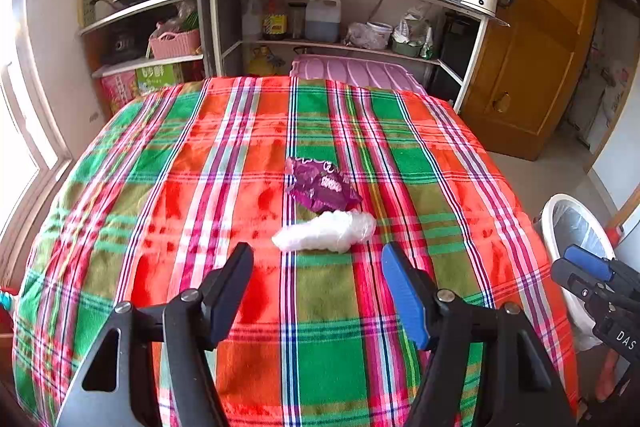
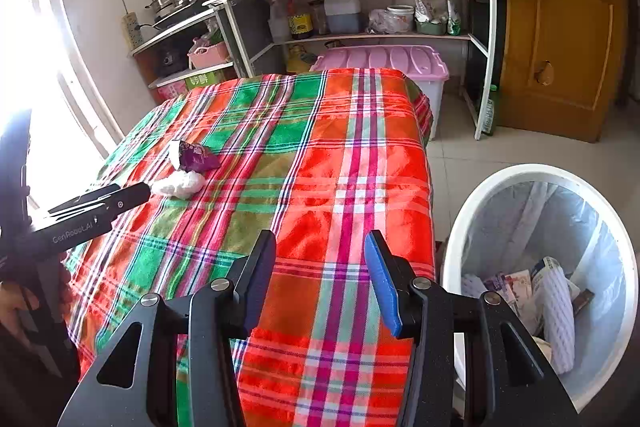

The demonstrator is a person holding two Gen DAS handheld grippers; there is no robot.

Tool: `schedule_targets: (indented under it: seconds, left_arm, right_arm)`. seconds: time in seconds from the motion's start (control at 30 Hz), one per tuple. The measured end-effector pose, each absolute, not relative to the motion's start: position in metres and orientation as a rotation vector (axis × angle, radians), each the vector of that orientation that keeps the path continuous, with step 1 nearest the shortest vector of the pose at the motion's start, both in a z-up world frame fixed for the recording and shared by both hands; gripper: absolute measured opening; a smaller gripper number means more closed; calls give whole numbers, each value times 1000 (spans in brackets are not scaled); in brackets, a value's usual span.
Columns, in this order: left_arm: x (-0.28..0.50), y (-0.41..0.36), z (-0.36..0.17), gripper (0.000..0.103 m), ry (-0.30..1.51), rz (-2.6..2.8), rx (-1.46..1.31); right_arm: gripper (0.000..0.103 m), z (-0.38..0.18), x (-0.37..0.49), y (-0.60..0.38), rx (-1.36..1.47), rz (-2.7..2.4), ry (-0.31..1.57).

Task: Collect trash
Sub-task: 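Move both tools back over the table toward the purple wrapper and plastic bag, then lower the left tool onto the white plastic bag and close it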

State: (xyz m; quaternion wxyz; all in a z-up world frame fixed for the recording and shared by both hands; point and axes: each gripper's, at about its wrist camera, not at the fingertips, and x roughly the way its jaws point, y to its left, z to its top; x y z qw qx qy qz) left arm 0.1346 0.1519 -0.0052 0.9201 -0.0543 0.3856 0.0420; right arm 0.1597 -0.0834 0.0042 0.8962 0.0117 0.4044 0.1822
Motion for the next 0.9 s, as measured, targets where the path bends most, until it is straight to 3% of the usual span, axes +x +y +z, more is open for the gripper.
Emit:
schedule_targets:
  seconds: [0.27,0.6,0.63,0.73,0.9]
  left_arm:
    - [169,147,-23,72,846,62,17]
    - [185,155,-44,72,933,22,-29]
    - [184,156,-44,71,935,22,-35]
    - [181,156,-46,53,930,39,-19]
    - [173,161,-44,48,931,34,-31]
  right_arm:
    - [47,-4,173,-69,6,367,864]
    - [47,-9,181,-57,-17,356,884]
    - [47,-10,181,-56,-19,357,886]
    - [47,-10,181,-52,-26,356,888]
    - [47,-12,181,-50,-32,355,893]
